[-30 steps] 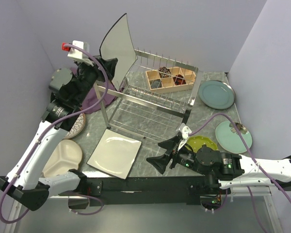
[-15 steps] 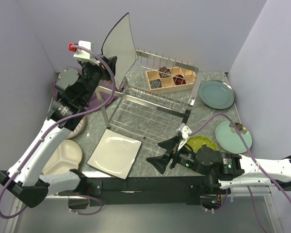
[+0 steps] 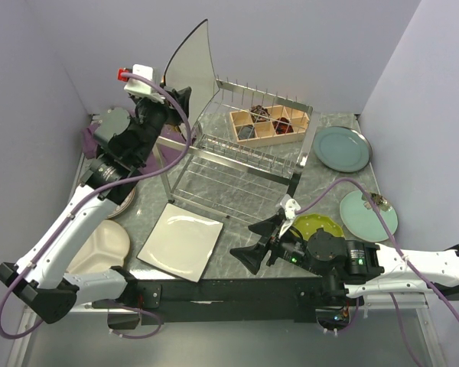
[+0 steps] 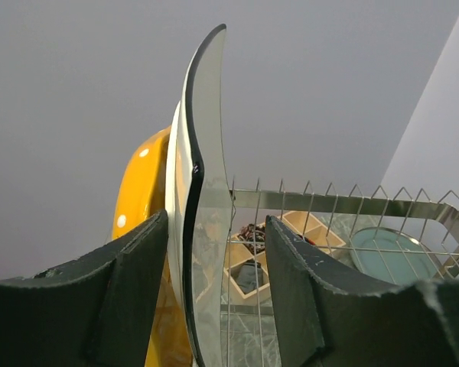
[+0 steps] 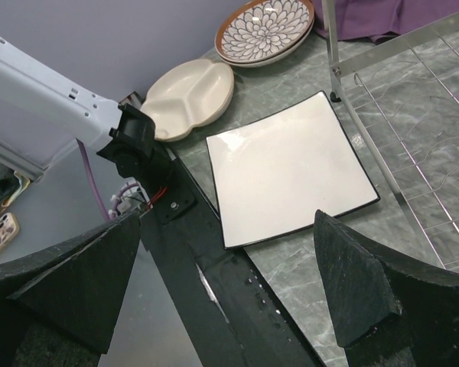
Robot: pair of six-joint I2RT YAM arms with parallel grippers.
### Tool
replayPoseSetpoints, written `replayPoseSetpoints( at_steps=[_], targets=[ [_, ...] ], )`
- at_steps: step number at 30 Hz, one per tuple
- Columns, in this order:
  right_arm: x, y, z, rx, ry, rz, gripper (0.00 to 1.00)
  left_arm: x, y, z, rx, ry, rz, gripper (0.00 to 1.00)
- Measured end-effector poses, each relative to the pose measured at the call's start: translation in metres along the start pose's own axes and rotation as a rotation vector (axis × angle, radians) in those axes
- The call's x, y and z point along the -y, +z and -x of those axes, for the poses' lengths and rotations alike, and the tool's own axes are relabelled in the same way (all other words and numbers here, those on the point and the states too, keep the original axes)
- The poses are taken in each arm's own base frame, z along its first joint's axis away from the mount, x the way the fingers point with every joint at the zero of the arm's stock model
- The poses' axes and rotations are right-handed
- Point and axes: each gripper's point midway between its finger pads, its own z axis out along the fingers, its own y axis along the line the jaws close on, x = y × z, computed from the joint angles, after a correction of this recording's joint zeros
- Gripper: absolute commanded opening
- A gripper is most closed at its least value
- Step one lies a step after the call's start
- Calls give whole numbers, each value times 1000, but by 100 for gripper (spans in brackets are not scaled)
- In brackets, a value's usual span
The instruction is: Unload the plates from the dish rack
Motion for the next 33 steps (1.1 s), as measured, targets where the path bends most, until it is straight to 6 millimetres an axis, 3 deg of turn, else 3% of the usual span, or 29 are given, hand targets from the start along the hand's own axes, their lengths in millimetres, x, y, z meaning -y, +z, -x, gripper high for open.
replayPoseSetpoints(
  at_steps=[7, 14, 19, 25, 33],
  targets=[
    [0, -1, 1, 3, 1, 1, 100, 6, 4, -1, 19, 17, -10, 56],
    [0, -1, 2, 6, 3, 3, 100, 18, 4, -2, 29, 34, -40, 62],
    [0, -1, 2, 6, 3, 3, 100, 18, 11, -15, 3, 60, -30, 62],
    [0, -2, 3, 9, 5, 4, 100, 12, 21, -39, -47, 97, 10, 48],
    [0, -3, 4, 13, 7, 6, 100, 11, 21, -45, -60, 128, 15, 23]
  ],
)
